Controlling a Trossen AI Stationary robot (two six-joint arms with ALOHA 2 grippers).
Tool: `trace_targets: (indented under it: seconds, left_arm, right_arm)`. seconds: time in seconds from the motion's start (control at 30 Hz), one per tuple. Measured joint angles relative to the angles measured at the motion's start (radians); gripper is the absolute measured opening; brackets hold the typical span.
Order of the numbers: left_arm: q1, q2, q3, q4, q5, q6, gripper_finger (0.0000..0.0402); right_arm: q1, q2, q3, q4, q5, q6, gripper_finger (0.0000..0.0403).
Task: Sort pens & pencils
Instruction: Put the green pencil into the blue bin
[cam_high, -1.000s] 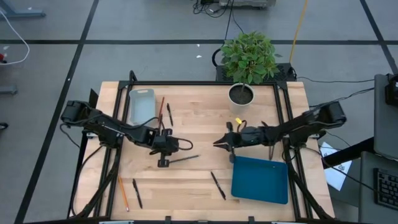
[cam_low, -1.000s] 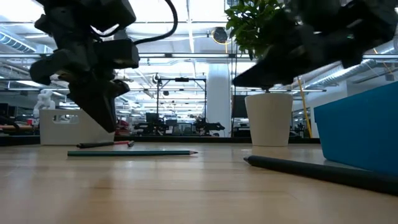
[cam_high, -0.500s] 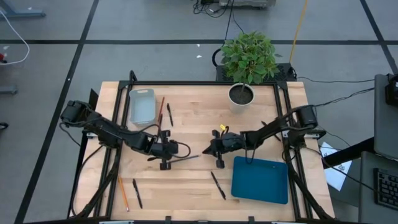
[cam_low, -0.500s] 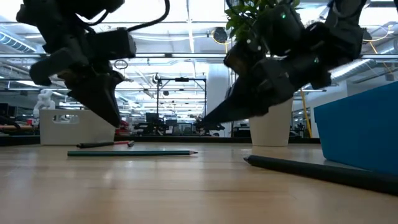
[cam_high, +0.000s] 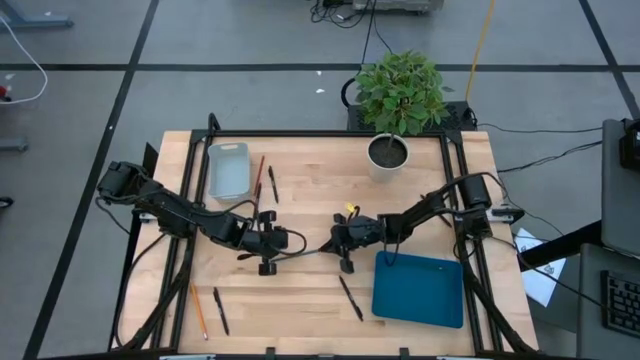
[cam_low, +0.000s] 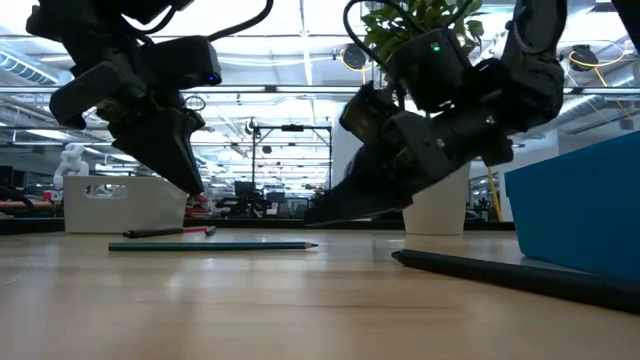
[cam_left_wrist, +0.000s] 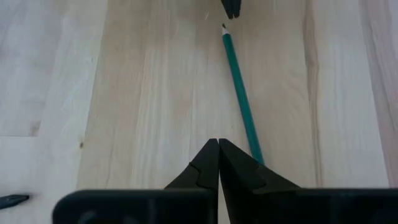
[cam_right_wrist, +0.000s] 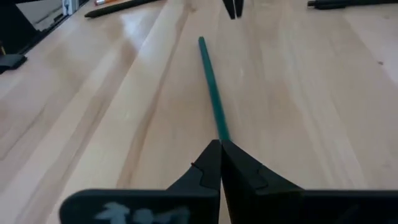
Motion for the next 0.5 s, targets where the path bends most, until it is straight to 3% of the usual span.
trace_targets:
  seconds: [0.2,0.5]
  left_arm:
    - [0.000,0.000,0.000,-0.002,0.000,-0.003,0.0003]
    - [0.000,0.000,0.000,0.000,0.000,-0.002,0.0027]
  right_arm:
    - [0.000,0.003,0.003,-0.035,-0.007,0.002,0.0000]
    - [-0.003,0.003,0.003,-0.050,0.043,0.008,0.0000]
